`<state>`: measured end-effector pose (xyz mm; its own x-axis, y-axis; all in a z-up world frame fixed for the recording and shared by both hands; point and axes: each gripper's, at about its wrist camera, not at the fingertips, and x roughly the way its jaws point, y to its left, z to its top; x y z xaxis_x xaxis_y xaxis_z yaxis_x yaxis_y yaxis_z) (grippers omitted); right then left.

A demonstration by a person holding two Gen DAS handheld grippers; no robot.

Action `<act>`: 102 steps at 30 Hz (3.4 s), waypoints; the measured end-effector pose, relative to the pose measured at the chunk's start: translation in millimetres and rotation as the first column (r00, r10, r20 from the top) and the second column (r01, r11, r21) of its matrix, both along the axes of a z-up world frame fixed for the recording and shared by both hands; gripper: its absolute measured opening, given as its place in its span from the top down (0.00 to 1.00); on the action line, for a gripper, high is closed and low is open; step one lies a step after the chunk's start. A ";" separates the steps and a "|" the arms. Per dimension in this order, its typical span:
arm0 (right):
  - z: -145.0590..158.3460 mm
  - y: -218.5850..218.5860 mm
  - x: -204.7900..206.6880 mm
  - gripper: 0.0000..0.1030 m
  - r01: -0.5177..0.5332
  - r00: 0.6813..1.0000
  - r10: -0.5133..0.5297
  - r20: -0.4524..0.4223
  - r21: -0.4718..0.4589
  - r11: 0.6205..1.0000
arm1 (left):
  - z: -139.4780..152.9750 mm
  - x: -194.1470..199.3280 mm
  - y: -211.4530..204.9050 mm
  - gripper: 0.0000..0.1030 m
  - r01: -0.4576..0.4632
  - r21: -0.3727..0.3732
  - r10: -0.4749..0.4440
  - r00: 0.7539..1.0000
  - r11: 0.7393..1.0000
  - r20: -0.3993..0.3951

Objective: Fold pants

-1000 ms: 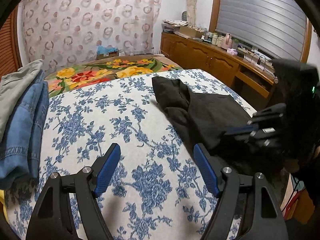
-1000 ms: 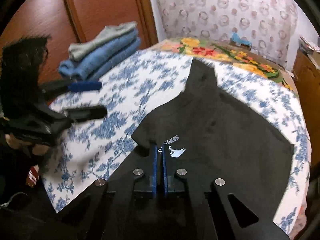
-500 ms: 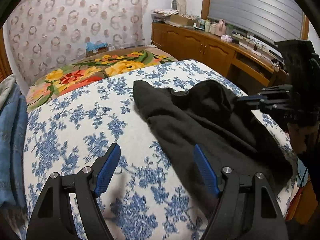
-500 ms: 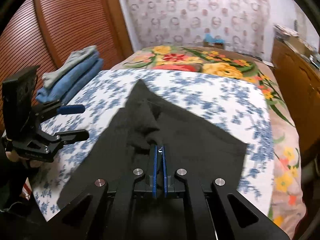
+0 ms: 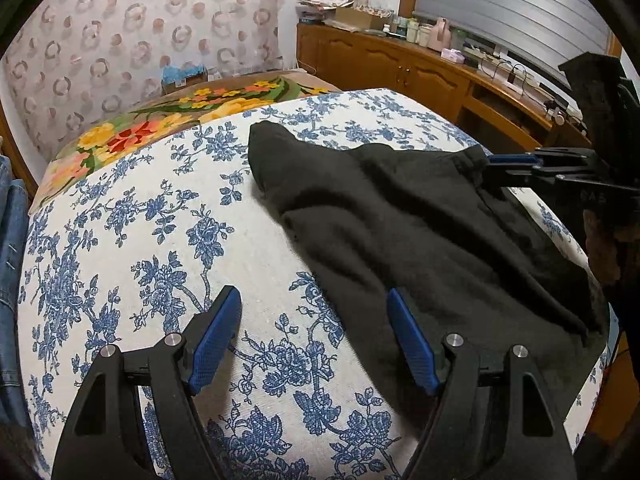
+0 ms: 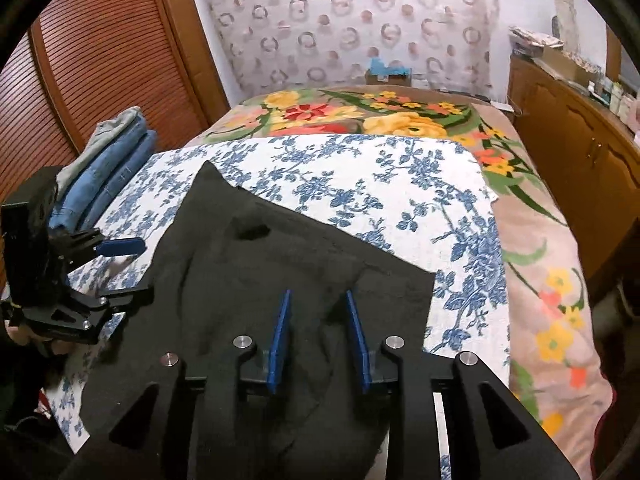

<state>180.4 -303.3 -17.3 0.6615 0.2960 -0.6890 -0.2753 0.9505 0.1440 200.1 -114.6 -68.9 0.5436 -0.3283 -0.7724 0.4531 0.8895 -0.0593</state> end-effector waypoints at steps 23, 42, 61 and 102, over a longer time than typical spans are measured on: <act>1.7 -13.3 23.7 0.96 0.090 0.993 -0.085 0.077 -0.064 0.994 | 0.2 -1.4 -3.6 0.24 0.001 0.011 -0.001 1.000 1.000 0.004; -8.6 -29.1 29.1 0.79 0.169 0.985 -0.166 0.037 -0.107 0.980 | -0.3 -1.3 -3.8 0.24 0.001 0.011 -0.001 1.000 1.000 0.004; -22.0 -42.6 16.2 0.97 0.185 0.983 -0.184 0.025 -0.124 0.975 | 0.1 -2.2 -5.9 0.23 0.001 0.015 -0.001 1.000 1.000 0.006; -11.8 -13.8 -140.5 0.81 0.172 0.985 -0.170 0.034 -0.068 0.983 | 19.5 -104.8 6.9 0.23 0.038 -0.016 -0.037 0.998 0.999 0.050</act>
